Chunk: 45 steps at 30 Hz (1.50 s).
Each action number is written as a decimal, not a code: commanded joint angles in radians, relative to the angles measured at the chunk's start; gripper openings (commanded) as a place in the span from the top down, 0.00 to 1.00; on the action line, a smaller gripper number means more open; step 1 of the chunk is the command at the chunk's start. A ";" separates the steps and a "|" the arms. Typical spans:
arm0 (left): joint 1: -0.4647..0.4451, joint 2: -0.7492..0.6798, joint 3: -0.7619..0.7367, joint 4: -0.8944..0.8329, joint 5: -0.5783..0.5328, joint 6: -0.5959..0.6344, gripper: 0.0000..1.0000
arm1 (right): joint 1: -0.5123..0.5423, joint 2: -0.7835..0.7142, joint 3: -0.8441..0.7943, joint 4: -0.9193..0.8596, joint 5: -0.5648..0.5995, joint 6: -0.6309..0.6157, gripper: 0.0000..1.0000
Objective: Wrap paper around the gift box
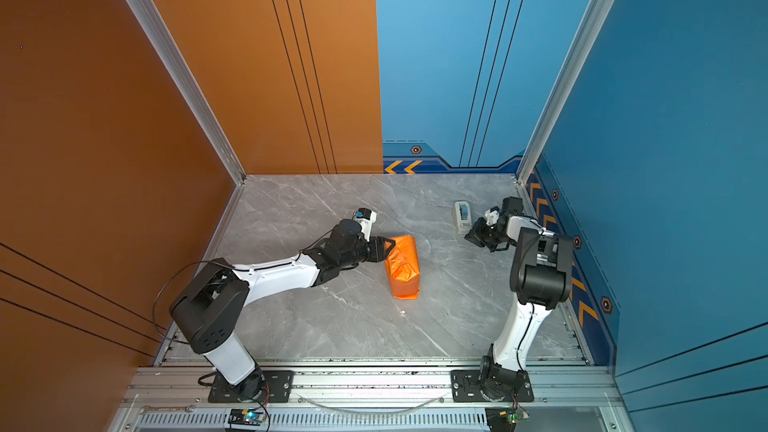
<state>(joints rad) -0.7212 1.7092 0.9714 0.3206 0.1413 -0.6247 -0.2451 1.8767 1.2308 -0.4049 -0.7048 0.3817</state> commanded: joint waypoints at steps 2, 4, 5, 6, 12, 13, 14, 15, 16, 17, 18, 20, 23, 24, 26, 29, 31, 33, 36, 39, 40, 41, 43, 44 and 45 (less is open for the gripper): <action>-0.014 0.025 -0.020 -0.145 -0.033 0.029 0.48 | 0.005 -0.179 -0.047 0.072 -0.145 -0.011 1.00; -0.017 0.026 -0.020 -0.144 -0.033 0.029 0.48 | 0.026 -0.244 -0.074 0.090 -0.173 -0.009 1.00; -0.016 0.027 -0.020 -0.144 -0.032 0.029 0.48 | 0.042 -0.278 -0.088 0.095 -0.181 -0.009 1.00; -0.017 0.029 -0.020 -0.145 -0.031 0.029 0.49 | 0.067 -0.306 -0.101 0.102 -0.188 -0.006 1.00; -0.016 0.032 -0.020 -0.140 -0.026 0.029 0.48 | 0.264 -0.467 -0.199 0.188 -0.137 0.075 1.00; -0.016 0.031 -0.020 -0.138 -0.025 0.031 0.48 | 0.305 -0.480 -0.212 0.194 -0.110 0.090 1.00; -0.017 0.031 -0.020 -0.138 -0.026 0.030 0.48 | 0.349 -0.497 -0.228 0.207 -0.081 0.109 1.00; -0.015 0.031 -0.020 -0.137 -0.025 0.030 0.48 | 0.392 -0.506 -0.244 0.226 -0.062 0.131 1.00; -0.015 0.030 -0.022 -0.137 -0.024 0.030 0.48 | 0.420 -0.510 -0.254 0.237 -0.041 0.151 1.00; -0.016 0.030 -0.022 -0.137 -0.024 0.032 0.48 | 0.462 -0.510 -0.264 0.257 -0.024 0.175 1.00; -0.015 0.030 -0.022 -0.137 -0.024 0.033 0.48 | 0.495 -0.506 -0.271 0.272 -0.018 0.195 1.00; -0.016 0.029 -0.024 -0.137 -0.021 0.033 0.48 | 0.546 -0.489 -0.276 0.281 0.009 0.219 1.00; -0.017 0.025 -0.027 -0.136 -0.023 0.034 0.48 | 0.591 -0.470 -0.292 0.302 0.044 0.267 1.00; -0.016 0.023 -0.028 -0.136 -0.024 0.036 0.48 | 0.596 -0.466 -0.301 0.319 0.046 0.295 1.00; -0.016 0.021 -0.031 -0.136 -0.025 0.035 0.48 | 0.606 -0.468 -0.334 0.360 0.076 0.375 1.00; -0.014 0.019 -0.033 -0.134 -0.027 0.035 0.48 | 0.626 -0.491 -0.381 0.414 0.117 0.452 1.00; -0.015 0.019 -0.036 -0.131 -0.027 0.033 0.48 | 0.640 -0.501 -0.401 0.426 0.145 0.477 1.00; -0.015 0.020 -0.036 -0.130 -0.026 0.033 0.48 | 0.651 -0.508 -0.422 0.449 0.166 0.495 1.00; -0.014 0.022 -0.035 -0.127 -0.022 0.032 0.48 | 0.659 -0.505 -0.438 0.469 0.192 0.505 1.00; -0.015 0.020 -0.036 -0.128 -0.022 0.033 0.48 | 0.666 -0.496 -0.438 0.472 0.208 0.495 1.00; -0.015 0.019 -0.035 -0.127 -0.023 0.033 0.48 | 0.667 -0.494 -0.438 0.471 0.213 0.490 1.00; -0.015 0.020 -0.034 -0.128 -0.023 0.033 0.48 | 0.667 -0.492 -0.437 0.468 0.219 0.483 1.00; -0.015 0.018 -0.034 -0.128 -0.024 0.033 0.48 | 0.667 -0.489 -0.435 0.466 0.228 0.472 1.00; -0.015 0.020 -0.034 -0.126 -0.025 0.034 0.48 | 0.667 -0.486 -0.432 0.464 0.233 0.468 1.00; -0.015 0.020 -0.033 -0.127 -0.023 0.034 0.49 | 0.667 -0.485 -0.430 0.464 0.237 0.464 1.00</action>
<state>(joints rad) -0.7216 1.7092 0.9710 0.3214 0.1413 -0.6243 0.4191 1.3952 0.8028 0.0387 -0.5148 0.8577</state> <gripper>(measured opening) 0.516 0.048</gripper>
